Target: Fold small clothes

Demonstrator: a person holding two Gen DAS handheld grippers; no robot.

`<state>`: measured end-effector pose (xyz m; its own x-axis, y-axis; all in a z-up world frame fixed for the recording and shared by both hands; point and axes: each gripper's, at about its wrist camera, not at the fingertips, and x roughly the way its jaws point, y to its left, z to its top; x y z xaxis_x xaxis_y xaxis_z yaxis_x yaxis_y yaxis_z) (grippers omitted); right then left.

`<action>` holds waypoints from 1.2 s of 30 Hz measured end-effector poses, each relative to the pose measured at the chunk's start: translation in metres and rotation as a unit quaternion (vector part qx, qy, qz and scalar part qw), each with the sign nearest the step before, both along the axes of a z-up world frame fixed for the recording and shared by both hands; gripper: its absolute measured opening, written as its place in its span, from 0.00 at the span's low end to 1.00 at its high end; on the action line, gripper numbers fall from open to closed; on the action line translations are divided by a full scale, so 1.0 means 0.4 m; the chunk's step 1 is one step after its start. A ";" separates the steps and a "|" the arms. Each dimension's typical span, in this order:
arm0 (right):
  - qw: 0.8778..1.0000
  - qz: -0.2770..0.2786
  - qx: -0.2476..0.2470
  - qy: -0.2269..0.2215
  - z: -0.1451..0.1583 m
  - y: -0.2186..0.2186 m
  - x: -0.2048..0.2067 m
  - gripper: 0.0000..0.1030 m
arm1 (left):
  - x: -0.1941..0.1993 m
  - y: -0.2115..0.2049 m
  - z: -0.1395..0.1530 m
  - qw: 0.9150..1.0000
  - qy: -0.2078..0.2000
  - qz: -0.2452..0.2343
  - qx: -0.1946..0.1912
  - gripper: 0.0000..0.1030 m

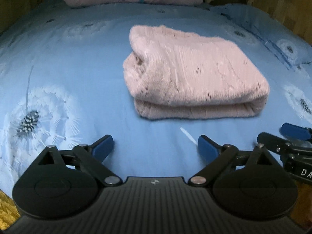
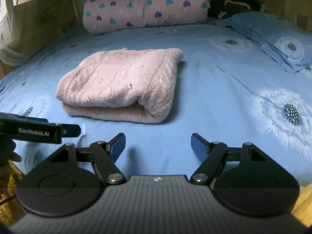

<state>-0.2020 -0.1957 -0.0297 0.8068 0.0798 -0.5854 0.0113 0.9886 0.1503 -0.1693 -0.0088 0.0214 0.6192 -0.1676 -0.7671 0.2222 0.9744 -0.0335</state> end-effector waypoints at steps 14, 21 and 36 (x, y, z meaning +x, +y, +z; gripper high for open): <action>1.000 -0.002 -0.017 -0.010 -0.046 0.017 0.009 0.81 | -0.007 -0.035 -0.031 0.999 -0.013 0.008 0.037 1.00; 1.000 -0.007 -0.018 -0.012 -0.050 0.023 0.010 0.82 | -0.006 -0.032 -0.036 0.999 -0.016 0.009 0.033 1.00; 1.000 -0.007 -0.015 -0.012 -0.048 0.022 0.010 0.84 | -0.008 -0.030 -0.039 0.999 -0.019 0.011 0.032 1.00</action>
<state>-0.1980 -0.1867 -0.0487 0.8219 0.0512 -0.5674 0.0222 0.9923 0.1217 -0.1727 -0.0209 0.0057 0.6510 -0.1053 -0.7518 0.2011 0.9789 0.0371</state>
